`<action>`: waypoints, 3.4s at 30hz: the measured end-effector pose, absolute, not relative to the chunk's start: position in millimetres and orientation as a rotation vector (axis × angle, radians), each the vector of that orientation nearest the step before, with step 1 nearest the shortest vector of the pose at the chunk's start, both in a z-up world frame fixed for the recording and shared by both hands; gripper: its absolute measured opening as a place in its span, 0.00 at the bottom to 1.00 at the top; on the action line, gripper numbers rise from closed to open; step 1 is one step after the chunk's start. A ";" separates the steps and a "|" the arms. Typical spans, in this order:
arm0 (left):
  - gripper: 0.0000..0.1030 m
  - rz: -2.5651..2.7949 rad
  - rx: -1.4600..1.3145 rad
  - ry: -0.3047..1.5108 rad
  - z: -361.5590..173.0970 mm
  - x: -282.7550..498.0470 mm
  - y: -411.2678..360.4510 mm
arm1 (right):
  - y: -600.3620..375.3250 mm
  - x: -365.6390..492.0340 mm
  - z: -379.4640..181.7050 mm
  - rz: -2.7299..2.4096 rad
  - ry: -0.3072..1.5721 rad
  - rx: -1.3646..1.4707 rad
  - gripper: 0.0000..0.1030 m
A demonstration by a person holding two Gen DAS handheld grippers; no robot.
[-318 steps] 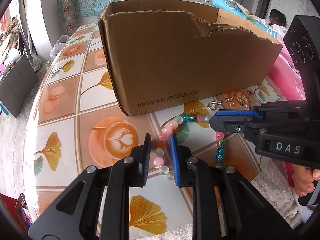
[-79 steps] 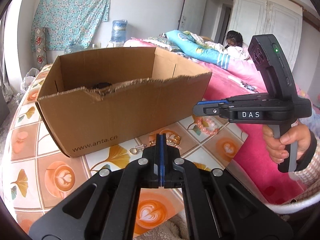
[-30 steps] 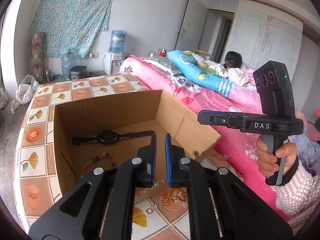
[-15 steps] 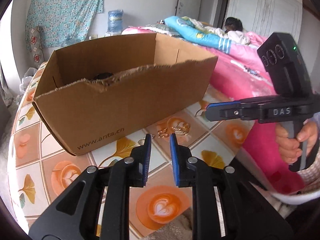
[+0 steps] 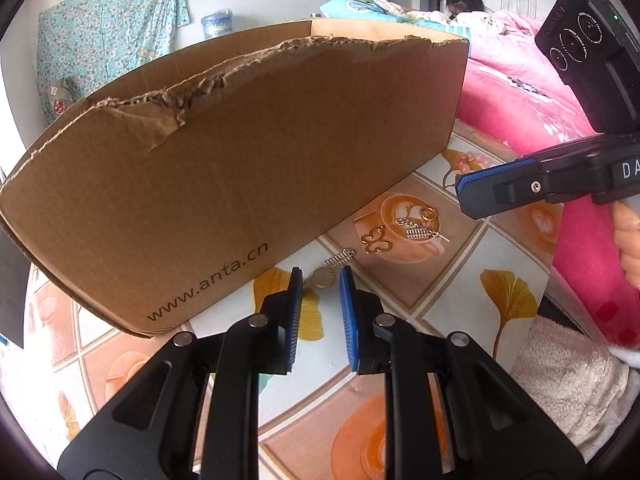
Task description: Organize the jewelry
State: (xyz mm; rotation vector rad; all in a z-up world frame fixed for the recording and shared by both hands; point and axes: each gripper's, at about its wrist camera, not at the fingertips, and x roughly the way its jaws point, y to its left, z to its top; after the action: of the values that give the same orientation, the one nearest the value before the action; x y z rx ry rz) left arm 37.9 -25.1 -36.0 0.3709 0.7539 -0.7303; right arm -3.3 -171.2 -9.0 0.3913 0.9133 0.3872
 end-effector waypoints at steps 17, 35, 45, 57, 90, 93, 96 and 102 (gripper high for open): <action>0.10 -0.753 0.346 0.752 -35.4 38.0 -27.8 | -171.8 -6.2 -8.2 0.368 0.905 0.418 0.17; 0.10 -0.625 0.217 0.787 -35.8 27.1 2.5 | -111.7 16.2 -3.4 0.424 0.904 0.230 0.25; 0.10 -0.613 0.174 0.787 -35.7 29.5 13.6 | -71.9 51.9 -13.4 0.326 0.915 -0.011 0.25; 0.10 -0.613 0.147 0.785 -37.1 28.5 20.0 | -48.5 51.9 -14.4 0.304 0.916 -0.110 0.12; 0.10 -0.632 0.112 0.773 -26.5 23.1 35.6 | -148.7 24.7 16.5 0.421 0.821 0.373 0.05; 0.10 -0.631 0.116 0.767 -24.4 22.8 36.0 | -148.4 22.8 15.3 0.432 0.819 0.389 0.05; 0.10 -0.637 0.113 0.746 -14.6 14.4 33.5 | -151.6 20.9 21.9 0.447 0.797 0.411 0.05; 0.10 -0.671 0.117 0.676 12.2 2.9 29.5 | -156.4 16.9 41.2 0.457 0.749 0.380 0.05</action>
State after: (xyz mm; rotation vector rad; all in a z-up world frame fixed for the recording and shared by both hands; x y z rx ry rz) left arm 2.9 29.5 12.2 0.1170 0.6755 -0.6714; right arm 16.9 -156.4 41.2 0.3801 0.7491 0.4573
